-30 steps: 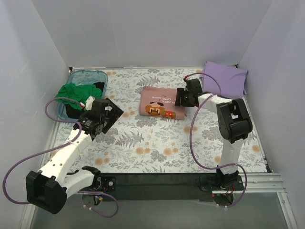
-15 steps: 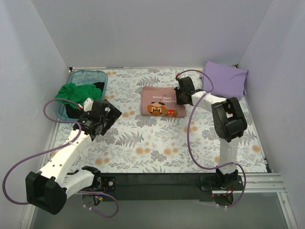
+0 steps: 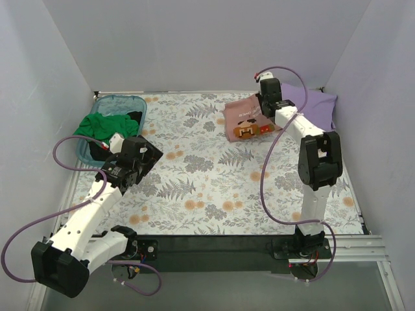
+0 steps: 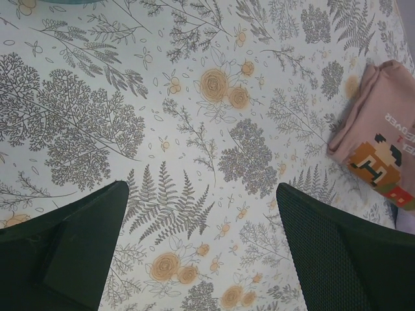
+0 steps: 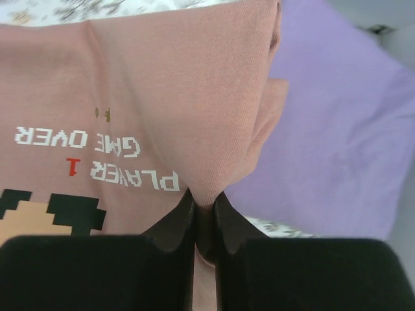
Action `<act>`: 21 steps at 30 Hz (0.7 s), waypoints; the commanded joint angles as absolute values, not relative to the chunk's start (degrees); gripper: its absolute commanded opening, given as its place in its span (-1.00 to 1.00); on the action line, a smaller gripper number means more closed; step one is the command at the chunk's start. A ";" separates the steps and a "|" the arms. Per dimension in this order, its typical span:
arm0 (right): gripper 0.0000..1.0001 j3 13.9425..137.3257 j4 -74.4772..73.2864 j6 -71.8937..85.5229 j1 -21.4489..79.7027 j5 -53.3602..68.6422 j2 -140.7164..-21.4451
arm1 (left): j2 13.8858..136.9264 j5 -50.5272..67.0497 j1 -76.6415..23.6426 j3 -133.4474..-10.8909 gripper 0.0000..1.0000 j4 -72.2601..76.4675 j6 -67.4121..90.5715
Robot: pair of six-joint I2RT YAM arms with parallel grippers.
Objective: Fold and stack the t-shirts
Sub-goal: Neatly place the folded tshirt to the corner
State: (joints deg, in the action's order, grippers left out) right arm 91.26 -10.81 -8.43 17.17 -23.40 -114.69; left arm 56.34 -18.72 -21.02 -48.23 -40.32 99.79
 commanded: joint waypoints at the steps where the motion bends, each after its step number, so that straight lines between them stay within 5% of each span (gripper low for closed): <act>1: -0.97 98.60 -9.84 -13.88 14.07 -28.21 -113.55 | 55.37 -21.09 -21.18 -48.69 0.96 -41.57 99.05; 21: -0.97 123.91 -17.66 -15.12 4.75 -22.24 -119.45 | 55.37 -22.15 -21.18 -48.34 0.96 -39.90 98.53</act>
State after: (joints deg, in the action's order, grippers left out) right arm 116.81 -19.70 -15.27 4.36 -23.00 -121.25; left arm 55.83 -20.56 -21.12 -48.23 -40.25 98.98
